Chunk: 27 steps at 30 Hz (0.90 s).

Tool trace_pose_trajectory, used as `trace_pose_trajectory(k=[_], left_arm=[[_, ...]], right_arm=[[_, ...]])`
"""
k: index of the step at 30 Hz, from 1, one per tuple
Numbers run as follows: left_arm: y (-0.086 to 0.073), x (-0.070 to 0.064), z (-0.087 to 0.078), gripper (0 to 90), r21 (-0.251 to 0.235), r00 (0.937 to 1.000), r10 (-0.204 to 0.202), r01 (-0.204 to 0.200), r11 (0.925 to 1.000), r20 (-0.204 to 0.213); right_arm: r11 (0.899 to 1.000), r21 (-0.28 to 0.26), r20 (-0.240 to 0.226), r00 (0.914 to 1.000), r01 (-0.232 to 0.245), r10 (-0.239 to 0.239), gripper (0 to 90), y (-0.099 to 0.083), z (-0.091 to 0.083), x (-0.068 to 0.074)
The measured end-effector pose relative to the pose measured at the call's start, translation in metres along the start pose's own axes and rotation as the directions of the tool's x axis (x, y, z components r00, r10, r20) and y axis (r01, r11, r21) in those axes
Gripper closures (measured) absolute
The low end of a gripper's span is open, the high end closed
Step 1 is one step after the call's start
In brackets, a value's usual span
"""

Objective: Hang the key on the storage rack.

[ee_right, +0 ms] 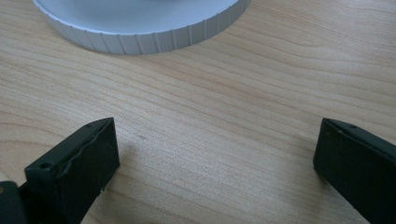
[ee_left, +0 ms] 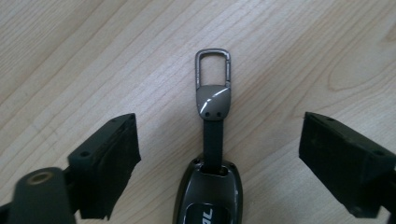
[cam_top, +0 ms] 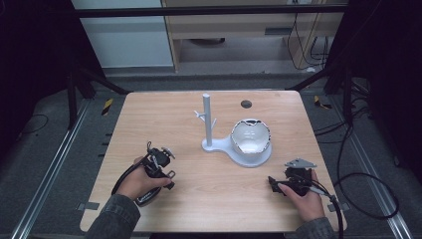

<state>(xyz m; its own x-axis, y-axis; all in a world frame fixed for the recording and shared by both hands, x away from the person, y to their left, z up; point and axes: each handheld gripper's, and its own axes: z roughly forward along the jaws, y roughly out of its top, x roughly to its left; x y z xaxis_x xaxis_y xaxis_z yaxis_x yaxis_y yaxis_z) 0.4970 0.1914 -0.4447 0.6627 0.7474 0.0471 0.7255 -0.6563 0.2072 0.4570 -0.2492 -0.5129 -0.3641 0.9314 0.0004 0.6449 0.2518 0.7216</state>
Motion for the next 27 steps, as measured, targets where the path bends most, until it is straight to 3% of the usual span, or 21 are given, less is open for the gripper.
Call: trace_pose_trajectory(k=[4,10,14,27], left_arm=[[-0.001,0.002,0.002,24.5,0.022,1.0,-0.005,0.005,0.9997,0.002],[0.0,0.0,0.011,43.2,0.054,0.9997,0.023,-0.024,0.9983,0.011],[0.001,0.002,0.015,45.4,0.065,0.9998,0.019,-0.018,0.9977,-0.011],[-0.001,0.006,0.015,60.4,0.065,0.9998,0.017,-0.017,0.9978,0.008]], right_arm=[[1.0,-0.002,0.002,1.0,0.004,-0.004,0.5,0.0,0.0,0.0],[1.0,-0.002,-0.002,1.0,0.003,-0.003,0.5,0.0,0.0,0.001],[1.0,-0.001,-0.002,1.0,0.003,-0.003,0.5,0.0,0.0,0.001],[1.0,-0.002,-0.002,1.0,0.007,-0.007,0.5,-0.001,0.0,0.001]])
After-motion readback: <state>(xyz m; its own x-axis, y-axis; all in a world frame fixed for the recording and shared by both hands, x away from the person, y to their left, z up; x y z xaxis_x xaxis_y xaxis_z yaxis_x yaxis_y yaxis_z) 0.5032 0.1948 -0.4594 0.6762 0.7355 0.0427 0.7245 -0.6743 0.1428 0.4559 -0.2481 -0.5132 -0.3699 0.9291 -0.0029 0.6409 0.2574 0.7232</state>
